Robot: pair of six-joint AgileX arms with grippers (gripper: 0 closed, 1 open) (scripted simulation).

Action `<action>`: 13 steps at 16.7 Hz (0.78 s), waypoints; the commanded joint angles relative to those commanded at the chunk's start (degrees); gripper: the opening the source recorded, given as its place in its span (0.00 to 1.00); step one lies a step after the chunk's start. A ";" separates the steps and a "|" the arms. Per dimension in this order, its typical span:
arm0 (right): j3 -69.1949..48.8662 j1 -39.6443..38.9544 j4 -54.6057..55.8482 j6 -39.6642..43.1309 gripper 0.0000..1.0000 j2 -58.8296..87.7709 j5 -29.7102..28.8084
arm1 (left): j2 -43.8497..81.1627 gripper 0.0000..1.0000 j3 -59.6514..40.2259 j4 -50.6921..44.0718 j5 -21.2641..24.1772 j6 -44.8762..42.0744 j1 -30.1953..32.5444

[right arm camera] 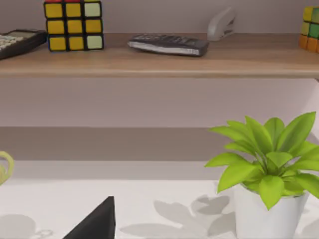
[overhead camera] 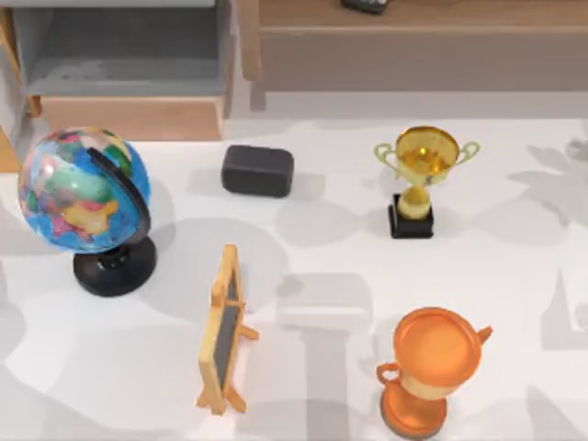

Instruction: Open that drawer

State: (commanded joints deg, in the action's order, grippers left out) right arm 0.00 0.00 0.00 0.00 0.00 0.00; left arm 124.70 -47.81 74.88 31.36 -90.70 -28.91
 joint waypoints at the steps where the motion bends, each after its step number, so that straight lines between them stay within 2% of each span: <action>1: 0.00 0.00 0.00 0.00 1.00 0.00 0.00 | -0.85 0.00 2.20 1.09 0.77 -0.04 -0.75; 4: 0.00 0.00 0.00 0.00 1.00 0.00 0.00 | -3.08 0.00 7.27 3.96 2.68 -0.20 -2.77; 9: 0.00 0.00 0.00 0.00 1.00 0.00 0.00 | -3.30 0.00 7.79 4.41 2.97 -0.28 -3.07; 13: 0.00 0.00 0.00 0.00 1.00 0.00 0.00 | -5.58 0.00 13.92 7.79 6.51 -0.44 -6.55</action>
State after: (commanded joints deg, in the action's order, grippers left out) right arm 0.00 0.00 0.00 0.00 0.00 0.00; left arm 119.11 -33.89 82.67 37.87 -91.15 -35.47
